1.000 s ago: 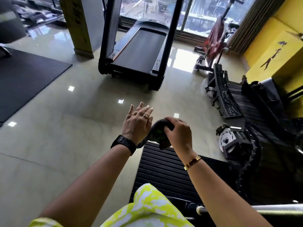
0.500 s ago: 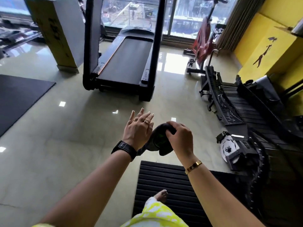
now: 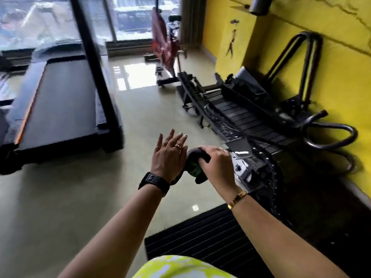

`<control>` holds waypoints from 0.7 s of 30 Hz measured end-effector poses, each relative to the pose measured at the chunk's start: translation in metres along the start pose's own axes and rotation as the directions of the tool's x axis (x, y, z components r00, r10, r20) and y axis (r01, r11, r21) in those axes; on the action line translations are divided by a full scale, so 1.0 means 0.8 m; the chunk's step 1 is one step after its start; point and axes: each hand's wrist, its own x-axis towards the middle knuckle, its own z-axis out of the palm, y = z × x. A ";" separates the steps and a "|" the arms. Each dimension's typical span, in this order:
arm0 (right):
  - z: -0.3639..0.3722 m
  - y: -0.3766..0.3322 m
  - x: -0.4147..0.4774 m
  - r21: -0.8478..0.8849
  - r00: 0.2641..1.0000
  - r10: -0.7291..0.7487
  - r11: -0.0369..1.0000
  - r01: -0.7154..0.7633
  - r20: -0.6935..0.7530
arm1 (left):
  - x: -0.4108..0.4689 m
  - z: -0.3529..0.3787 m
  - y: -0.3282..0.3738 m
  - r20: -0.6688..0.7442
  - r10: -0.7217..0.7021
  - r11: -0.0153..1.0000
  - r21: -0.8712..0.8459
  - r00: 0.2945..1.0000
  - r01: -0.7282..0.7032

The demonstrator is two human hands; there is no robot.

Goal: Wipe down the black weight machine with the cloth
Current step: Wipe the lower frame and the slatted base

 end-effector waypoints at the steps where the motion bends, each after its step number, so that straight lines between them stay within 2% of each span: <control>1: -0.006 0.009 0.008 -0.018 0.999 0.023 1.000 -0.024 -0.034 | 0.014 0.008 0.006 0.014 0.025 1.000 -0.017 1.000 -0.025; 6: -0.054 0.063 0.039 -0.082 0.964 0.116 0.987 -0.139 -0.241 | 0.098 0.058 0.054 0.095 0.210 0.972 -0.130 0.973 -0.197; 9: -0.085 0.093 0.049 -0.119 0.922 0.153 0.971 -0.207 -0.355 | 0.144 0.087 0.097 0.094 0.368 0.918 -0.193 0.925 -0.346; 13: -0.128 0.123 0.059 -0.187 0.840 0.199 0.925 -0.331 -0.505 | 0.197 0.120 0.159 0.113 0.585 0.791 -0.297 0.803 -0.534; 17: -0.166 0.143 0.055 -0.240 0.717 0.238 0.834 -0.497 -0.655 | 0.231 0.152 0.220 0.010 0.764 0.606 -0.354 0.645 -0.712; 21: -0.194 0.156 0.039 -0.245 0.626 0.288 0.741 -0.625 -0.725 | 0.223 0.176 0.265 0.013 0.845 0.485 -0.442 0.535 -0.754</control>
